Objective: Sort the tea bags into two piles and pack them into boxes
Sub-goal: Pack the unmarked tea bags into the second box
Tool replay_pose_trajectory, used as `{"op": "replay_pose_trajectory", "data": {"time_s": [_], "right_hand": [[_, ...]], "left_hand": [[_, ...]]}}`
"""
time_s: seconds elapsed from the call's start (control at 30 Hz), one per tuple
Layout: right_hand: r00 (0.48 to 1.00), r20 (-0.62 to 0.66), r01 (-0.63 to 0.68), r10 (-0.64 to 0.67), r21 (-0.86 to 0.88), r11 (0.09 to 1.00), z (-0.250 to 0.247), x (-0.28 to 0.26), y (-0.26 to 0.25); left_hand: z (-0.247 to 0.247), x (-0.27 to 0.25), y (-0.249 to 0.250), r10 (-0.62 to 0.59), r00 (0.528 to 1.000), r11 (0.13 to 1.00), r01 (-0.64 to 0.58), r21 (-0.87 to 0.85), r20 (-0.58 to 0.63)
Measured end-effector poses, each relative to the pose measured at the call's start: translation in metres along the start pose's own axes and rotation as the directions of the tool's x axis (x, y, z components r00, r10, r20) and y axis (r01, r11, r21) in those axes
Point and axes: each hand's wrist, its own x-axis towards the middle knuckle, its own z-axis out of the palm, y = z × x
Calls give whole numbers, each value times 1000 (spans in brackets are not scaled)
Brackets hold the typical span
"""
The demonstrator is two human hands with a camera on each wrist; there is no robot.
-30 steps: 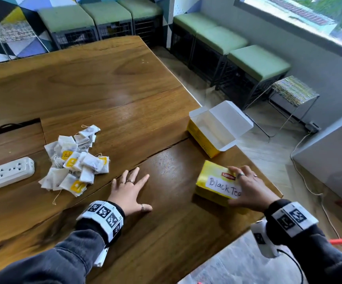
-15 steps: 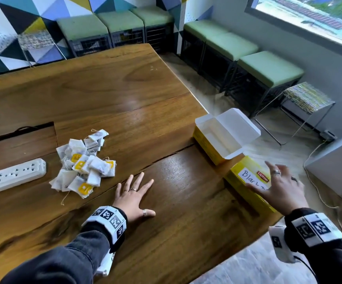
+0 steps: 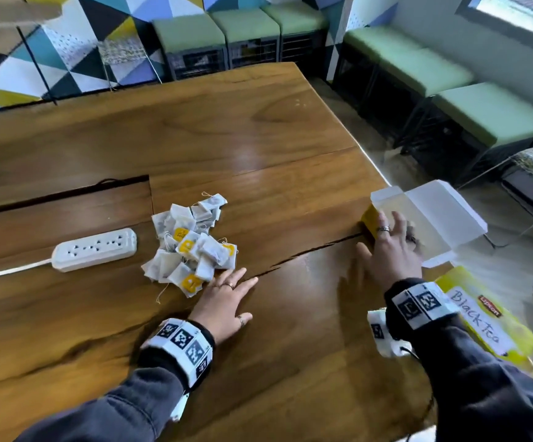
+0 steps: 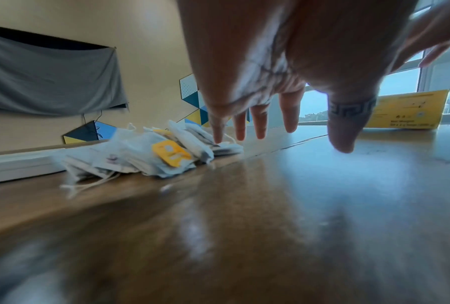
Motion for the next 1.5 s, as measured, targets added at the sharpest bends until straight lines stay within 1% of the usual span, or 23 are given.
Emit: {"op": "replay_pose_trajectory", "data": {"time_s": [0.1,0.23,0.37,0.47,0.53,0.57,0.63,0.67,0.73,0.77,0.8,0.83,0.9,0.93,0.97,1.0,1.03,1.1,1.17,1.23,1.33,1.4,1.5], "right_hand": [[990,42,-131,137,-106,986,15,27,-1],[980,92,-168,176,-86,982,25,36,0],[995,87,-45,47,-24,999,26,19,-13],[979,121,162,-163,14,987,33,-14,-32],[926,61,374,-372,-24,927,40,-43,-47],[882,32,471,-471,-27,881,44,-56,-51],[769,-5,639,-639,-13,769,55,-76,-54],[716,9,697,-698,32,716,60,-83,-56],[631,46,763,-775,145,630,61,-90,-58],[628,38,757,-778,201,621,61,-91,-57],[669,18,716,-743,251,652,61,-90,-56],[737,-19,651,-676,288,702,60,-87,-54],[881,-86,471,-466,267,841,54,-73,-52],[932,-52,360,-359,233,903,49,-64,-51],[964,26,252,-266,242,937,45,-55,-50],[971,121,158,-205,317,935,42,-46,-50],[965,198,68,-172,446,892,41,-36,-51],[949,268,-70,-166,692,718,43,-25,-51],[945,258,-103,-203,820,562,42,-24,-51],[952,218,-91,-213,869,486,43,-27,-47],[961,127,0,-247,889,458,48,-35,-38],[959,88,58,-270,870,490,52,-42,-34],[951,90,74,-296,862,502,53,-54,-29]], "left_hand": [[-1,-6,-15,20,999,998,-17,-56,43],[6,-6,-28,64,996,996,-59,-67,61],[5,-4,-32,111,994,980,-109,-165,1],[-2,0,-29,58,987,898,-116,-425,-147],[-7,6,-27,-75,973,751,-90,-654,-219],[-10,8,-25,-136,969,648,-71,-759,-207],[-13,13,-23,-185,975,440,-29,-897,-123],[-13,15,-21,-180,981,365,-3,-931,-73],[-10,17,-18,-155,988,322,46,-945,-4],[-7,16,-16,-153,988,331,63,-942,12],[-4,16,-15,-153,988,357,73,-931,18],[-1,16,-15,-160,987,402,84,-912,20],[3,14,-16,-176,984,476,94,-874,11],[5,13,-17,-180,984,486,97,-868,10],[5,12,-16,-185,983,491,95,-866,3],[5,11,-15,-188,982,497,93,-863,-3],[5,10,-13,-183,983,508,86,-857,-10],[7,11,-13,-179,983,523,71,-850,-28],[10,12,-16,-191,980,514,59,-856,-47],[10,11,-18,-197,979,496,59,-867,-46],[11,13,-18,-161,986,384,18,-923,-48],[11,14,-18,-147,986,360,-23,-933,-81],[12,15,-21,-116,988,357,-55,-933,-102]]}}
